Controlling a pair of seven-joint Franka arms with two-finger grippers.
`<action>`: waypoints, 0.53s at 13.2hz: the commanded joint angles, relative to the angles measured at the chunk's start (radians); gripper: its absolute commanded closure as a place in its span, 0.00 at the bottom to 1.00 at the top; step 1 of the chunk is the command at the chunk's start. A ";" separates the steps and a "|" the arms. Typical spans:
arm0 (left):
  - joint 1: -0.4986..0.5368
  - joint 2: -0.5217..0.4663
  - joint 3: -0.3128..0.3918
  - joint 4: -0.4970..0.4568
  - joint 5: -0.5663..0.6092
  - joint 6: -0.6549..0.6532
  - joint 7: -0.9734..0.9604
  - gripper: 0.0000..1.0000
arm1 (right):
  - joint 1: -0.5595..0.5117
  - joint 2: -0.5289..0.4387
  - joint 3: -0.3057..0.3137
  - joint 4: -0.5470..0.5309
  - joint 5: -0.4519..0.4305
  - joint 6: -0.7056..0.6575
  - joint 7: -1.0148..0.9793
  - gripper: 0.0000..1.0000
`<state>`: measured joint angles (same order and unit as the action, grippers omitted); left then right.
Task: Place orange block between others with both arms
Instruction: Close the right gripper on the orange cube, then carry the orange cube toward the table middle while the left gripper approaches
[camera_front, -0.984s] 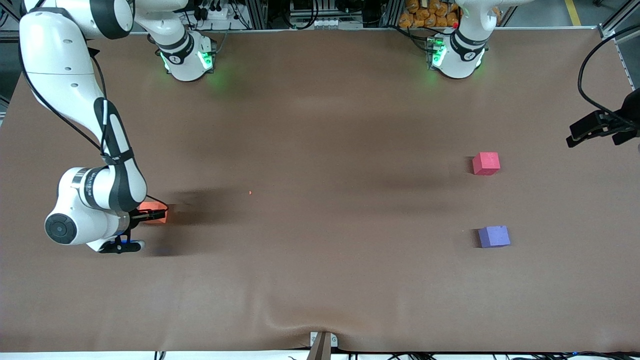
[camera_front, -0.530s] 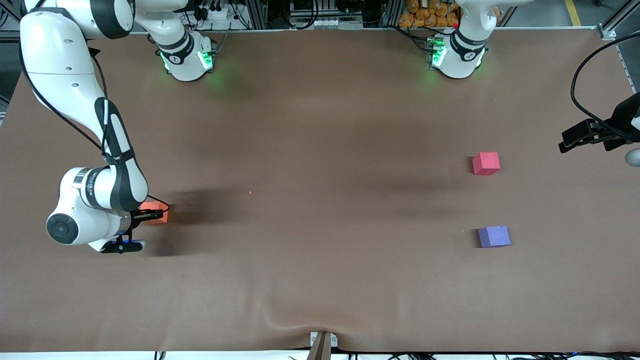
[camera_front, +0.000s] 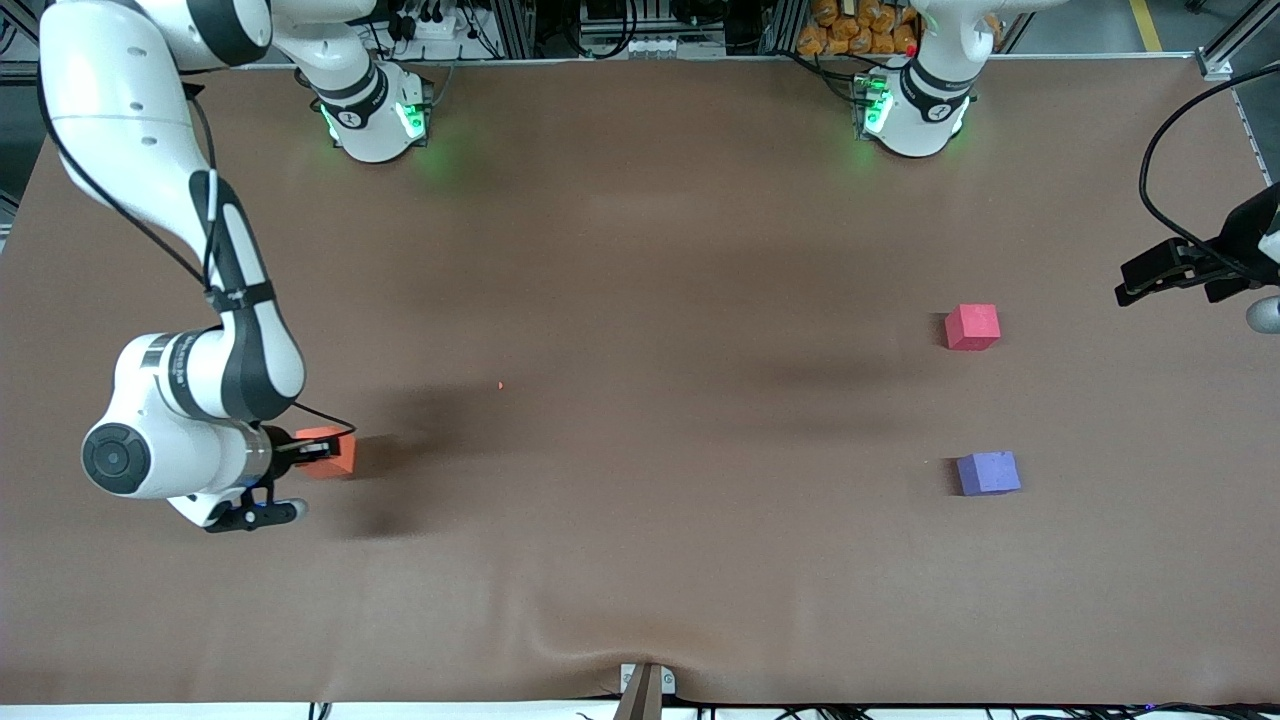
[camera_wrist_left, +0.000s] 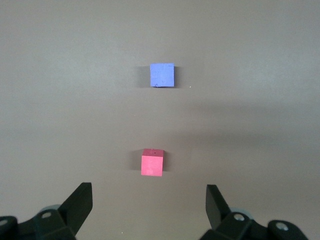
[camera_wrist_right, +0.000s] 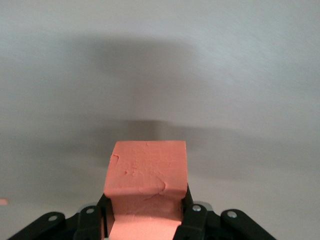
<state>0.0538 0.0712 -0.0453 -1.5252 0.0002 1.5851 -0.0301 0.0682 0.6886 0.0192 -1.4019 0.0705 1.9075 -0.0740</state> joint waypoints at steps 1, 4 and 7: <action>0.009 -0.014 -0.002 0.005 -0.006 -0.008 0.018 0.00 | 0.112 -0.043 0.005 -0.002 0.093 -0.013 0.136 0.60; 0.011 -0.021 -0.002 0.004 -0.005 -0.026 0.019 0.00 | 0.227 -0.052 -0.001 -0.003 0.237 -0.012 0.258 0.60; 0.011 -0.022 -0.001 0.004 -0.002 -0.027 0.015 0.00 | 0.382 -0.041 -0.031 -0.002 0.308 0.031 0.390 0.60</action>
<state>0.0563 0.0635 -0.0437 -1.5223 0.0002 1.5730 -0.0301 0.3664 0.6509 0.0264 -1.3967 0.3319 1.9144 0.2475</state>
